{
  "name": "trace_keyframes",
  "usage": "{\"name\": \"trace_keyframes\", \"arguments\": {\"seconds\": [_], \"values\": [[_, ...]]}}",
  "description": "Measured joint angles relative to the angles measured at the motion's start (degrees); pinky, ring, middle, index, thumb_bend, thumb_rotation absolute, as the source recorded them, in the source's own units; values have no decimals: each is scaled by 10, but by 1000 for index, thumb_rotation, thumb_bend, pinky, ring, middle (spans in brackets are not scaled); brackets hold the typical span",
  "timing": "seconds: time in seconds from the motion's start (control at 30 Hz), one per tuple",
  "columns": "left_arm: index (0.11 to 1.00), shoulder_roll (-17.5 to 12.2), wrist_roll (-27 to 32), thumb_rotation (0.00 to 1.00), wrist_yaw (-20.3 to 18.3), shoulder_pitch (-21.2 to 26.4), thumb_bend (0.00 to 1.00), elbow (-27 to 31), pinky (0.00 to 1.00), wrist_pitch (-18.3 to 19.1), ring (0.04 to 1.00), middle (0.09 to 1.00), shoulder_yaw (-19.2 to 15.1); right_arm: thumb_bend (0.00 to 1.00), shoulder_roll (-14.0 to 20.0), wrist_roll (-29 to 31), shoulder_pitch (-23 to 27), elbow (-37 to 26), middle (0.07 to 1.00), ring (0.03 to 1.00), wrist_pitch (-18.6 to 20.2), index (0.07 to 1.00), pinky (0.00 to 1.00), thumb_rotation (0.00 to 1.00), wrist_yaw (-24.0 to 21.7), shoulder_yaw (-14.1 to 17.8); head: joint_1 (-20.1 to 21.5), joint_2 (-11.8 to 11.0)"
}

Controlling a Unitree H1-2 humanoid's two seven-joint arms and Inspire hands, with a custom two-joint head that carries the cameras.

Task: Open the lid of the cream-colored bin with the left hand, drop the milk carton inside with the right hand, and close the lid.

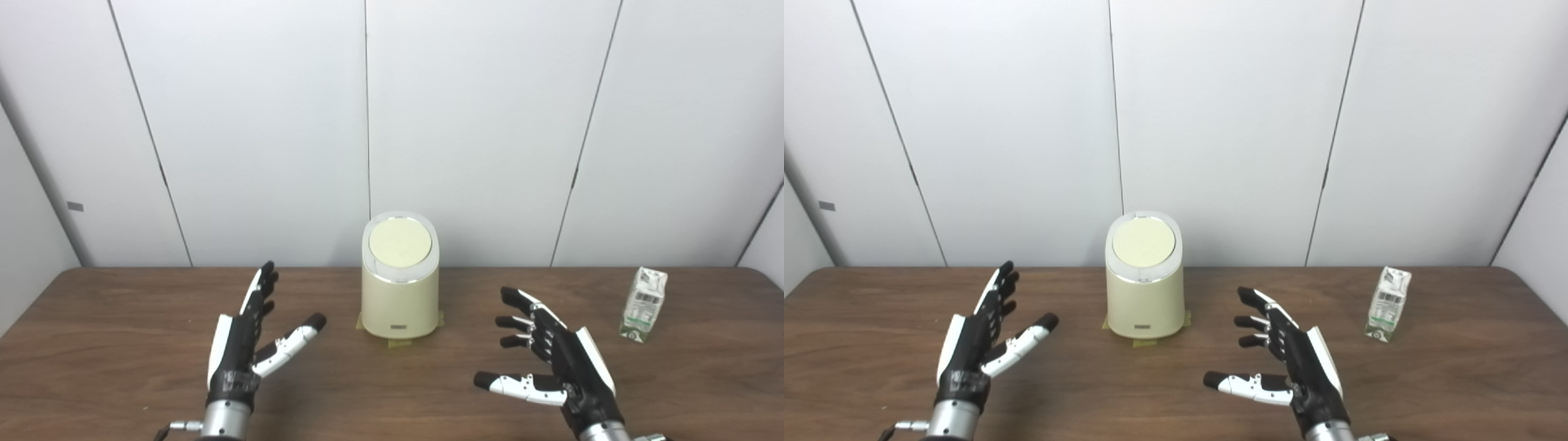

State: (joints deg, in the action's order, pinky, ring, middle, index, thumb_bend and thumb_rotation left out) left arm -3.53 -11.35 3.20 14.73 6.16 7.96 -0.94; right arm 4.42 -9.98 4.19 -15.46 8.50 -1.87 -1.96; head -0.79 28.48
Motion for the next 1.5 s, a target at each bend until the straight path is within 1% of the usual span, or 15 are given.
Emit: {"name": "trace_keyframes", "arguments": {"seconds": [0.07,0.13,0.23,0.33,0.47,0.5,0.6,0.67,0.8,0.9,1.0,1.2,1.3,1.4,1.5], "values": [[1000,-5,0,404,-10,45,998,-11,1000,23,1000,1000,2,734,0,2,0,5,881,779,-2,846,655,160,1,1,0,0],[1000,-19,-5,422,-17,92,1000,-29,1000,32,1000,1000,12,733,0,4,1,6,880,777,-5,847,653,161,1,2,-2,-1],[1000,-33,-33,423,-17,140,1000,-56,1000,55,1000,1000,28,734,0,3,2,6,880,776,-13,848,655,176,2,2,-2,-1],[1000,-35,-50,408,-16,172,1000,-91,1000,71,1000,1000,38,732,0,3,3,6,882,777,-13,848,654,180,4,2,-1,-2],[1000,-35,-67,398,-16,196,1000,-128,995,82,1000,1000,51,733,-1,2,5,7,880,778,-14,845,651,179,5,0,0,-2],[1000,-35,-71,389,-16,201,1000,-131,965,85,1000,1000,54,737,-1,0,5,8,876,772,-14,843,649,179,6,-1,2,-2],[1000,-33,-81,357,-9,224,1000,-161,924,88,1000,1000,61,742,-4,-6,6,8,871,765,-14,838,643,168,11,-3,11,-1],[1000,-29,-88,345,2,235,1000,-177,921,88,1000,1000,62,744,-9,-7,6,7,871,765,-14,837,643,164,13,-4,11,0],[1000,-12,-98,318,29,249,1000,-202,965,87,1000,1000,68,750,-14,-15,6,5,866,761,-14,833,639,161,17,-7,13,0],[1000,-8,-106,291,31,254,1000,-222,938,84,1000,1000,80,750,-13,-18,6,3,864,760,-13,835,645,160,18,-7,14,1],[1000,-8,-112,287,32,258,1000,-249,931,81,1000,1000,89,748,-14,-18,6,3,865,761,-13,837,656,145,18,-7,16,3],[1000,-8,-130,254,36,260,1000,-286,992,71,1000,1000,104,747,-17,-14,6,-6,867,763,-5,834,663,120,18,-7,18,5],[1000,-11,-139,237,38,269,1000,-307,1000,66,1000,1000,113,748,-20,-12,6,-10,865,759,0,833,663,124,17,-7,19,7],[1000,-12,-153,249,40,275,1000,-312,1000,66,1000,1000,124,748,-20,-12,6,-15,867,760,1,833,661,130,17,-8,19,10],[1000,-13,-174,242,52,276,1000,-312,1000,67,1000,1000,137,745,-20,-12,5,-17,868,758,2,835,667,130,17,-8,20,11]]}}
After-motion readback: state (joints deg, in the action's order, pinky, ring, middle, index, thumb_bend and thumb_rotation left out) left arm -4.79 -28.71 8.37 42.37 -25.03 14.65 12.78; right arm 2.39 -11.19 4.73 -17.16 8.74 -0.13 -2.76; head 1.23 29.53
